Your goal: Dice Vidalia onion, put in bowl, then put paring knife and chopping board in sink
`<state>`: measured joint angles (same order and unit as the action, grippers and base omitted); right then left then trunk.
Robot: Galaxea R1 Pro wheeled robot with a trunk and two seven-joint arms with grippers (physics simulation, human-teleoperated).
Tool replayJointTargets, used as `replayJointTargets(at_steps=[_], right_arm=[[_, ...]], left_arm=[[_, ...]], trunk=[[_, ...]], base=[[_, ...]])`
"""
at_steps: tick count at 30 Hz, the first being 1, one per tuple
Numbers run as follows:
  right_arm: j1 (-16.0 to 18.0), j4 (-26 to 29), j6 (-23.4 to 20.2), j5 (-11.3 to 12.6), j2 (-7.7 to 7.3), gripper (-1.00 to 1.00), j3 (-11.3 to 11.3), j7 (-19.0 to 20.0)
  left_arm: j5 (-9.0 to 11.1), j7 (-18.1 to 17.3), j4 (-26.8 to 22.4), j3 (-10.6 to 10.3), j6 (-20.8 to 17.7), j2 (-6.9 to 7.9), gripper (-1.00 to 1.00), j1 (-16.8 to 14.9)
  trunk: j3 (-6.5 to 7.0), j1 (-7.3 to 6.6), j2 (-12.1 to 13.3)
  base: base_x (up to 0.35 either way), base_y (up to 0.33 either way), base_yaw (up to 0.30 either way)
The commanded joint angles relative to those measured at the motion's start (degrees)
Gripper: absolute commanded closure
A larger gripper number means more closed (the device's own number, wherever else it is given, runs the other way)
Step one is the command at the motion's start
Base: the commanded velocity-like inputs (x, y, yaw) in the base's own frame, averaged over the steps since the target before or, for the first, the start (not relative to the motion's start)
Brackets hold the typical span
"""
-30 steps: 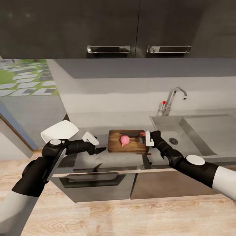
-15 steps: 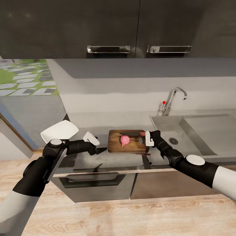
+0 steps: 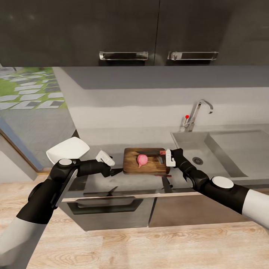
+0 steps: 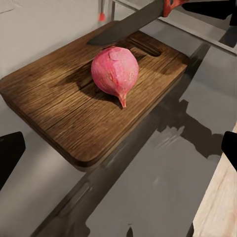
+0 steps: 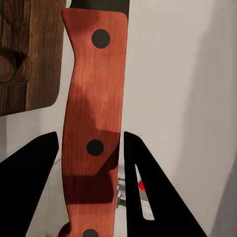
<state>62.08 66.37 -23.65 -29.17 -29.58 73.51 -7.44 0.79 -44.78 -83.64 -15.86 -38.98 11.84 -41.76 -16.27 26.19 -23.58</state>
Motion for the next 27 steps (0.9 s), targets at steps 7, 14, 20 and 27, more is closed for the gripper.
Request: replayJointTargets(at_steps=[7,14,20,27], right_arm=[[0.1,0.1,-0.5,-0.4,-0.04,1.0,0.4,-0.2],[0.1,0.1,-0.5,-0.4,-0.04,1.0,0.4,-0.1],[0.1,0.1,-0.5,-0.4,-0.04,1.0,0.4,-0.1],[0.1,0.1,-0.5,-0.4,-0.04,1.0,0.5,-0.1]], left_arm=[[0.1,-0.2,-0.1,0.0,-0.5,0.03,-1.0,-0.1],[0.1,-0.3,-0.1,0.0,-0.5,0.03,-1.0,-0.1],[0.1,-0.3,-0.2,0.0,-0.5,0.03,-1.0,-0.1],[0.1,-0.3,-0.2,0.0,-0.5,0.03,-1.0,-0.1]], trunk=[[-0.66,0.7,-1.3],[-1.56,1.8,-3.3],[-1.92,2.24,-4.1],[-2.27,2.67,-5.0]], base=[[0.0,0.0,0.0],[0.0,0.0,0.0],[0.0,0.0,0.0],[0.0,0.0,0.0]])
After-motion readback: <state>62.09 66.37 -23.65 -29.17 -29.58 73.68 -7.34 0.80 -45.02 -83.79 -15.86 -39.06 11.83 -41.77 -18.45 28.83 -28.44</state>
